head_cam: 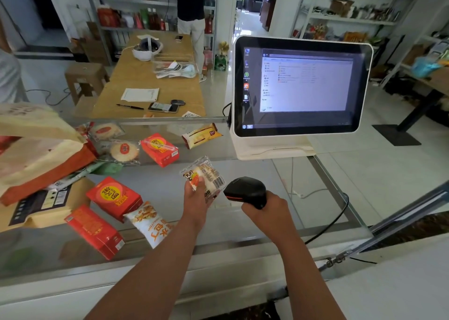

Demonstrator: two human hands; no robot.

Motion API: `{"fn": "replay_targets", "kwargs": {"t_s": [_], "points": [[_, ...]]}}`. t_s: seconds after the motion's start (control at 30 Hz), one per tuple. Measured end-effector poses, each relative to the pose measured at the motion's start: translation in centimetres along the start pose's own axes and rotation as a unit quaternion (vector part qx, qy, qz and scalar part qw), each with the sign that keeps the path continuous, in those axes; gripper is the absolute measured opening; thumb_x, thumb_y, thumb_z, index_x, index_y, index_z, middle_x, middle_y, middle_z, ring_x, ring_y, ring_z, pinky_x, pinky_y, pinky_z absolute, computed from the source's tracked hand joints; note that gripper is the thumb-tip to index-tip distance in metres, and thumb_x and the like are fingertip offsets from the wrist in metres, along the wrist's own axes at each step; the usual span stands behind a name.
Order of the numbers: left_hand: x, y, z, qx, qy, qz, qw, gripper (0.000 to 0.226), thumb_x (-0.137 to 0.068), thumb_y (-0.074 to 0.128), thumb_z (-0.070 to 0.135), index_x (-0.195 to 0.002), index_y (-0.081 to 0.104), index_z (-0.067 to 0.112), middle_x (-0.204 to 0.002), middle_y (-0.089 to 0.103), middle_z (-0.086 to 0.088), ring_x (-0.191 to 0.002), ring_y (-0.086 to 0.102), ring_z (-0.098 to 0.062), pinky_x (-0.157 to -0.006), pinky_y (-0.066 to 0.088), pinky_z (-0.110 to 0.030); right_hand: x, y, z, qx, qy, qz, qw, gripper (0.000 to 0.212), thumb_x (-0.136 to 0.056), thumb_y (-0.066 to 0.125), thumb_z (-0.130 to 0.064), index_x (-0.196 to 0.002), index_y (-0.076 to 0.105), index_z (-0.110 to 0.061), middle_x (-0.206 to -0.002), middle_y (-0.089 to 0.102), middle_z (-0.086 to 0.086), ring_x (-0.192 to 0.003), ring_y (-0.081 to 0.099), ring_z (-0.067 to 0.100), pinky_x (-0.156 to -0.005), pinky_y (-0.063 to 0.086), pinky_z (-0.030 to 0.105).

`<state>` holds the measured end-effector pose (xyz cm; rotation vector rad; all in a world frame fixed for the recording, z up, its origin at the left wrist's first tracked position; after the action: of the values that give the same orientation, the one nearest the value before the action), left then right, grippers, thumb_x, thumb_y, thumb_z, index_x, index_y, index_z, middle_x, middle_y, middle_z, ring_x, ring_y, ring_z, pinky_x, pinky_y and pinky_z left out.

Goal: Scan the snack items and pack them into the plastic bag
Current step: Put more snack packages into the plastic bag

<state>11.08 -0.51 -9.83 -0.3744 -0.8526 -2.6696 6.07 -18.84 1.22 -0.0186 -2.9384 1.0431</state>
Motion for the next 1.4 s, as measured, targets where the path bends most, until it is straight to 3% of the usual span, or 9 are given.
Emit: {"fn": "replay_targets", "kwargs": {"t_s": [1.17,1.4], "points": [[-0.55,0.06,-0.15,-0.042,0.034,-0.036,0.998,0.044,-0.099,0.049,0.031,-0.138,0.038,0.016,-0.136,0.055,-0.010,-0.115,0.061,-0.028,-0.089,0.055,-0.040,0.27,-0.45,0.60,-0.017,0.014,0.008,1.000,0.023,-0.080,0.068,-0.021,-0.067,0.049,-0.025,-0.057,0.049,-0.008,-0.055,0.048,0.004,-0.054,0.033,0.011],[-0.49,0.09,-0.09,-0.047,0.038,-0.038,0.997,0.044,-0.099,0.048,0.032,-0.138,0.037,0.017,-0.135,0.055,-0.008,-0.113,0.062,-0.025,-0.084,0.057,-0.035,0.11,-0.33,0.85,-0.018,0.018,0.008,1.000,0.019,-0.081,0.068,-0.021,-0.072,0.051,-0.024,-0.058,0.050,-0.008,-0.057,0.050,0.004,-0.057,0.034,0.012]]}}
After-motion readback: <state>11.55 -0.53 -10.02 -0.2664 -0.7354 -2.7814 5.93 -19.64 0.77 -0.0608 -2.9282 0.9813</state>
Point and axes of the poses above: each hand's wrist, its own x-axis away from the middle knuckle, its own y-axis out of the palm, z = x × y, the point moved 7 cm from there along -x, towards the middle knuckle
